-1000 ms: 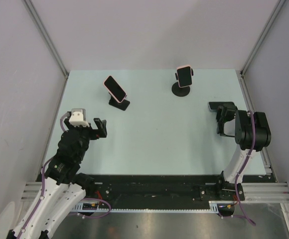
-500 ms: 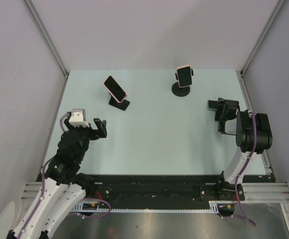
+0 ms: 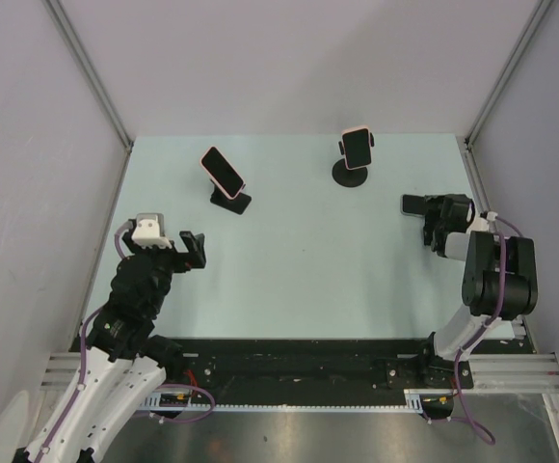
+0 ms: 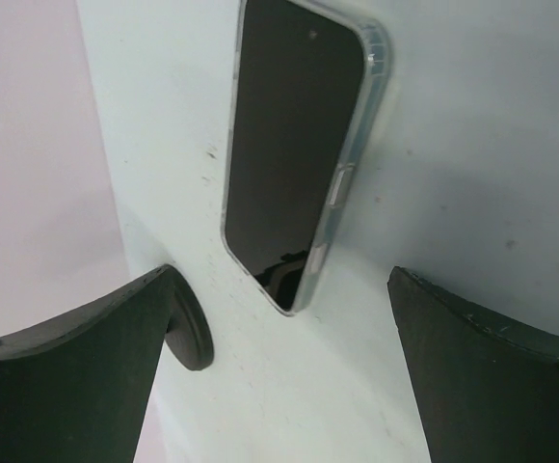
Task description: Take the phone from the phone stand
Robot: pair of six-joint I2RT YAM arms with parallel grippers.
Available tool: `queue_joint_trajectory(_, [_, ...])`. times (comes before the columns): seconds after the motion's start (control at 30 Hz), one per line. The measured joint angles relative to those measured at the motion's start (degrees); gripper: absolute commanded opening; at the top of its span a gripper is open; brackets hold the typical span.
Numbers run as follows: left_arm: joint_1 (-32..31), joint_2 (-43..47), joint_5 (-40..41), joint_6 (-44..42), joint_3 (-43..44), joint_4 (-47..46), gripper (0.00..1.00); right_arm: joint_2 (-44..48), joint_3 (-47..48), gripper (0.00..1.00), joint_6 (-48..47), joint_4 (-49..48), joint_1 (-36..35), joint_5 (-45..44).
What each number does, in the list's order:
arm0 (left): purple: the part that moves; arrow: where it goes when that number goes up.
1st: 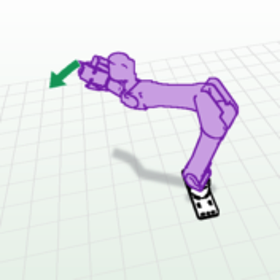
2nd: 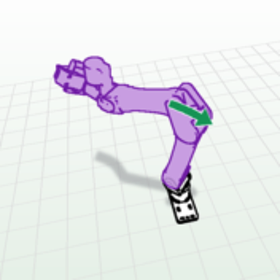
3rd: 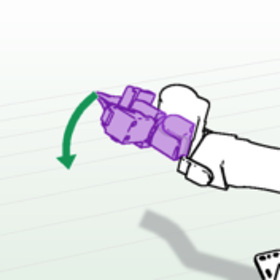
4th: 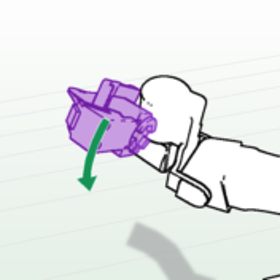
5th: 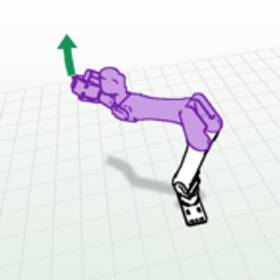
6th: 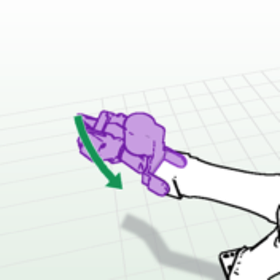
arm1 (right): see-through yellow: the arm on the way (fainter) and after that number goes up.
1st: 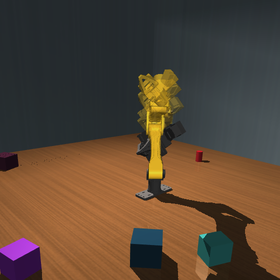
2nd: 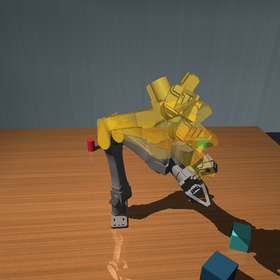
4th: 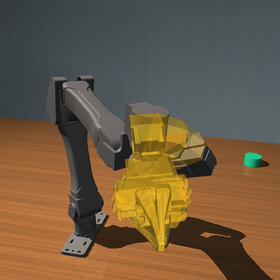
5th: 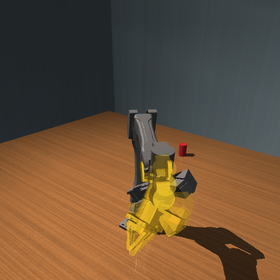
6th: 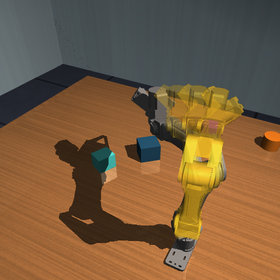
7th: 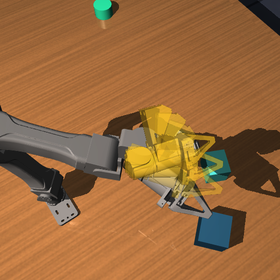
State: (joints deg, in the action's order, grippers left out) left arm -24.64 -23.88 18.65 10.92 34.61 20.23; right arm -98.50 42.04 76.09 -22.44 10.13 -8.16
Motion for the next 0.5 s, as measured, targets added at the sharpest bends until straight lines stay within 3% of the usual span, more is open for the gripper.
queue_joint_trajectory(0.23, [0.0, 0.0, 0.7, 0.0, -0.1, 0.0, 1.00, 8.4, -2.8, 1.00, -5.9, 9.6, 2.3, 2.3])
queue_joint_trajectory(0.5, [0.0, 0.0, 1.8, 0.1, -0.2, 0.0, 1.00, 29.4, -3.3, 1.00, -19.5, 17.9, 2.8, 3.3])
